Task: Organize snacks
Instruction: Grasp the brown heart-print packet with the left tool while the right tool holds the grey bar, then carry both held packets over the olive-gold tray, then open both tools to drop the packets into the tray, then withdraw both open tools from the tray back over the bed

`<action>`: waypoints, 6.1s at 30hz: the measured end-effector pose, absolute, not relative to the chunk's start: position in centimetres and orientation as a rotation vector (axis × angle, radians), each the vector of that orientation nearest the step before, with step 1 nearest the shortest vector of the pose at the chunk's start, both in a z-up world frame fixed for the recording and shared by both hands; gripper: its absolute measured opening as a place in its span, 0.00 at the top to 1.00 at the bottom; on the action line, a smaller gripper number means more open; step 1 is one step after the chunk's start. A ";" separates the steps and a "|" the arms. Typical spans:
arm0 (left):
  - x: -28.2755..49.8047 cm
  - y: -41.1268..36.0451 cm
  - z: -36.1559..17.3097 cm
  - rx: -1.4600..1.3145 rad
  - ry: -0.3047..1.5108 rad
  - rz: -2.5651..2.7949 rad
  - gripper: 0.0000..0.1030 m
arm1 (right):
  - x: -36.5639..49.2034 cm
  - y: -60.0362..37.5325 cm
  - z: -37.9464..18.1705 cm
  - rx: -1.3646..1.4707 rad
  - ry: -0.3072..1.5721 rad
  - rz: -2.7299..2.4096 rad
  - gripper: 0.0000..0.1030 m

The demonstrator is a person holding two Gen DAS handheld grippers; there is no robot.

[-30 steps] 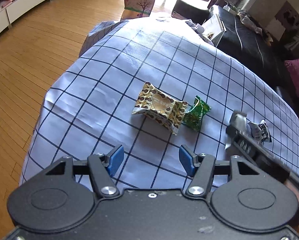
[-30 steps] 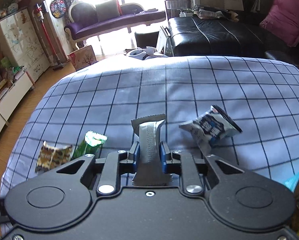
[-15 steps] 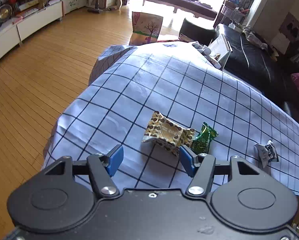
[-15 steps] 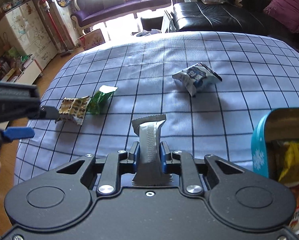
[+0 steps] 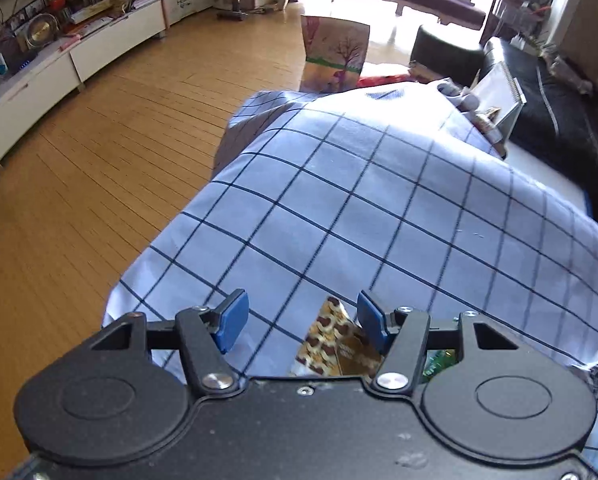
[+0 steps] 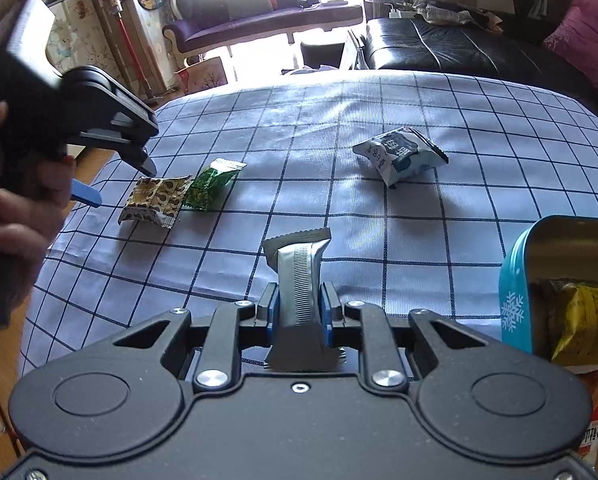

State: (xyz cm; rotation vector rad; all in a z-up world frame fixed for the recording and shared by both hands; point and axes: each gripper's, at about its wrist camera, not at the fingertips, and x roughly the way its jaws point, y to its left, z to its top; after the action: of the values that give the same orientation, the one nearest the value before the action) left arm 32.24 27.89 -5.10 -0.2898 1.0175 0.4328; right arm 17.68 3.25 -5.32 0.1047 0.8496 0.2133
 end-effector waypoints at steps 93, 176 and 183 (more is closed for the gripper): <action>16.9 0.6 -0.3 -0.168 1.021 -0.439 0.69 | 8.2 -19.9 -0.8 0.505 0.496 -0.405 0.72; 20.4 9.1 -1.4 -0.233 1.049 -0.030 0.65 | 9.4 -15.0 -2.1 0.370 0.603 -0.282 0.70; 21.2 13.7 -2.1 -0.296 1.067 0.056 0.65 | 10.1 -13.5 -2.3 0.356 0.612 -0.248 0.70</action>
State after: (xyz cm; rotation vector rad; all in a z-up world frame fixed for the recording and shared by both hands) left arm 21.24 13.67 -2.07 -0.2965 1.0672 0.0555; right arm 10.13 -13.45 -2.30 0.3555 0.6120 -0.2481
